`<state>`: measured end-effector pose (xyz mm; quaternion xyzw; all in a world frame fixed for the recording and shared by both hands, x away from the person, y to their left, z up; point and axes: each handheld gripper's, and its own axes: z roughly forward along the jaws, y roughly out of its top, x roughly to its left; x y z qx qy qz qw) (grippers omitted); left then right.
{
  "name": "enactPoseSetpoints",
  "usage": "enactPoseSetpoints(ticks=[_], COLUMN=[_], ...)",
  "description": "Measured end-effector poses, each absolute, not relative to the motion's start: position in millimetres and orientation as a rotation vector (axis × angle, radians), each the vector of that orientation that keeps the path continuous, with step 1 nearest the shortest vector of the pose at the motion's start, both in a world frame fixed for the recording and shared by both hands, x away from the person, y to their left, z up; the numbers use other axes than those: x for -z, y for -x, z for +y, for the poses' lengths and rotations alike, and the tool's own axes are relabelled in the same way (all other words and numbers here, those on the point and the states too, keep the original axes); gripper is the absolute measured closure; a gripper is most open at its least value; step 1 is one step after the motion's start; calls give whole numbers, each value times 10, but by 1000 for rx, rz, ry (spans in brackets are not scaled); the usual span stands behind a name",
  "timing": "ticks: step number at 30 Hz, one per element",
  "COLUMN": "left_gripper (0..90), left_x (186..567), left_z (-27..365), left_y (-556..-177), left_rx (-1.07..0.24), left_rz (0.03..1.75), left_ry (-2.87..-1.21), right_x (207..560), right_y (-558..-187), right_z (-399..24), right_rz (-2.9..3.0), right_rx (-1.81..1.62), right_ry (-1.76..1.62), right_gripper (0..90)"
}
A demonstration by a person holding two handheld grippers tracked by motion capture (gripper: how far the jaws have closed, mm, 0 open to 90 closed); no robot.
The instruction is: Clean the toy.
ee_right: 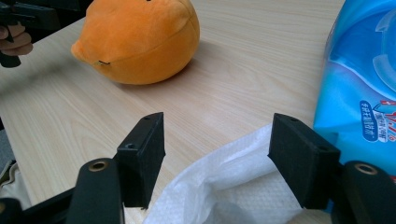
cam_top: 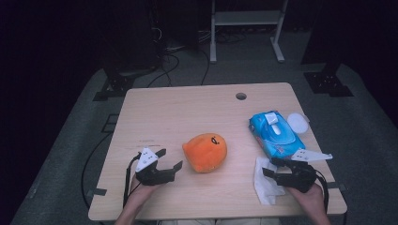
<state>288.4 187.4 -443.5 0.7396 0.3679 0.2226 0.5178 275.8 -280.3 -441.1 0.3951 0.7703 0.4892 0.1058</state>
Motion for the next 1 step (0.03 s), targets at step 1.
enactPoseSetpoints(ticks=[1], left_gripper=[183], left_x=[4439], left_z=[1877], left_y=[-2885], left_rx=[-535], left_rz=[881], left_ry=[-1774], right_x=[4415], right_y=[-2757], right_z=[-2802], right_rz=[2270], right_rx=[-1442], right_ry=[-1168], right_gripper=[347])
